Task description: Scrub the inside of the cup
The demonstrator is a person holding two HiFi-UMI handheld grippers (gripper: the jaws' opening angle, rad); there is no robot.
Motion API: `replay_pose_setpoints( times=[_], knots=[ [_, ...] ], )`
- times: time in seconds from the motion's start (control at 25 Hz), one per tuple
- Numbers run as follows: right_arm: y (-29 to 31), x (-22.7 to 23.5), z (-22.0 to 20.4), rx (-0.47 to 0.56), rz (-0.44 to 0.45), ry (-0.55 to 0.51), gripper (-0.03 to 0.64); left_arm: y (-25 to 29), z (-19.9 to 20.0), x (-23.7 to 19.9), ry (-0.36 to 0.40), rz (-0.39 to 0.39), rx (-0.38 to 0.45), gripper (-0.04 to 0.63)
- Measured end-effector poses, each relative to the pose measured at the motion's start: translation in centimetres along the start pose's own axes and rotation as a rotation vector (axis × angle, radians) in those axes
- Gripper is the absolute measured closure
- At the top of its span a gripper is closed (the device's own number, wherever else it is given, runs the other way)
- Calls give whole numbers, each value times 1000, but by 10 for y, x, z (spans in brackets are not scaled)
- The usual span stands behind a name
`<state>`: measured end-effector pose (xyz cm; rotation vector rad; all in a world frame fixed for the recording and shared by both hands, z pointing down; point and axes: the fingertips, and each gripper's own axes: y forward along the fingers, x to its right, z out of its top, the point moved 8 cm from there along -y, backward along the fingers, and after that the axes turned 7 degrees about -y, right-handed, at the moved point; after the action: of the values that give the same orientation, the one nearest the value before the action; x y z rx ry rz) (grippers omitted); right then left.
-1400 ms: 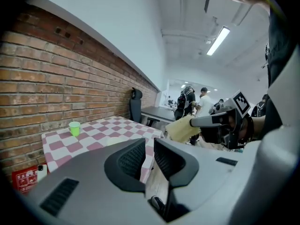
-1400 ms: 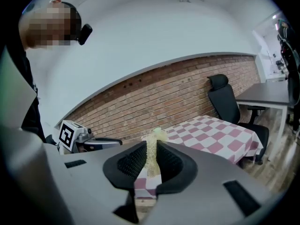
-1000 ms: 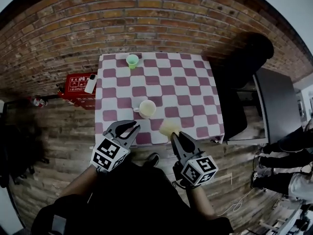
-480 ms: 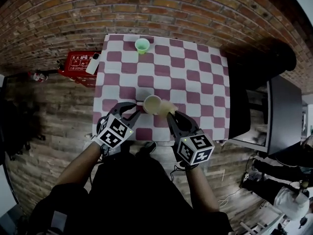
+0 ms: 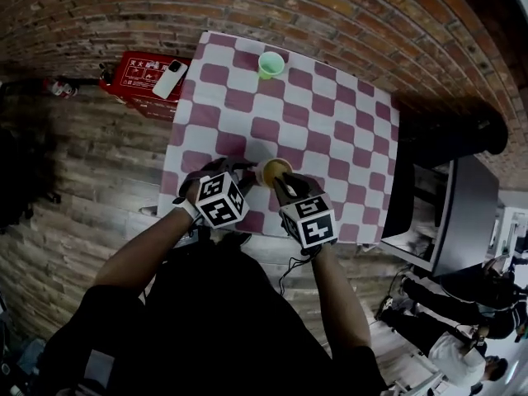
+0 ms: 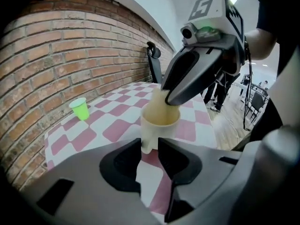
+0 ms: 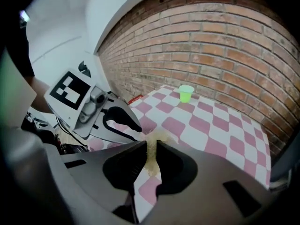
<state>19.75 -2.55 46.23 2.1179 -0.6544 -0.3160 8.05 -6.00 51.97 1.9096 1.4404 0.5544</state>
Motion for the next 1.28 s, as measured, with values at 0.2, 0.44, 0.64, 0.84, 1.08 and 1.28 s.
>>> replay_pose_setpoints(
  times=[0.2,0.44,0.64,0.84,1.08,1.28],
  knots=[
    [36,-4,0,-114,28,-30,545,-2,-4,0,12,0,-4,476],
    [46,1,0,-141,72,5,545,-6,-3,2,-30,-2,4,476],
    [23,6,4,-17,122,153,545,-7,-3,3,-39,-14,10,476],
    [-29,13,14,196,171,361,545,-7,-4,2,-50,-19,11,476],
    [-73,24,29,268,67,222,545,-7,-3,1,-63,-23,12,476],
    [-28,8,15,-12,12,-96,545,-7,-3,1,-70,-22,13,476]
  ],
)
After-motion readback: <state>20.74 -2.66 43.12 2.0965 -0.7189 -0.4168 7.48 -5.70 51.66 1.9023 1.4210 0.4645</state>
